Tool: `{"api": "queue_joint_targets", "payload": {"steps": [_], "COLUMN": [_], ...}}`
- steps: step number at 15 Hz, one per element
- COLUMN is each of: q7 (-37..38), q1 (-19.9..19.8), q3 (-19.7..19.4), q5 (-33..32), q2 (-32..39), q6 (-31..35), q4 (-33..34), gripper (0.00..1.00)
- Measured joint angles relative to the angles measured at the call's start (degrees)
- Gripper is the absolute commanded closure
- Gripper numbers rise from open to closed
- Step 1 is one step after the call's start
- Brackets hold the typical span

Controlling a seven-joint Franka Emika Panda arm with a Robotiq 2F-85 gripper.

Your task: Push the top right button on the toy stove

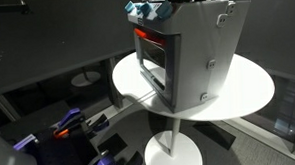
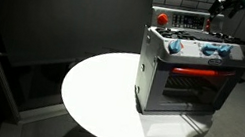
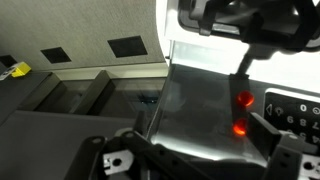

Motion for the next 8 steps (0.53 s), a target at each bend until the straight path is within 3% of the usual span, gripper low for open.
{"api": "queue_joint_targets", "payload": {"steps": [8], "q7": [0.02], "q1": [0.29], "q3": [-0.76], "q5": [0.0], "q2": [0.5], "q6": [-0.08], "q4": [0.68], "gripper": [0.0]}}
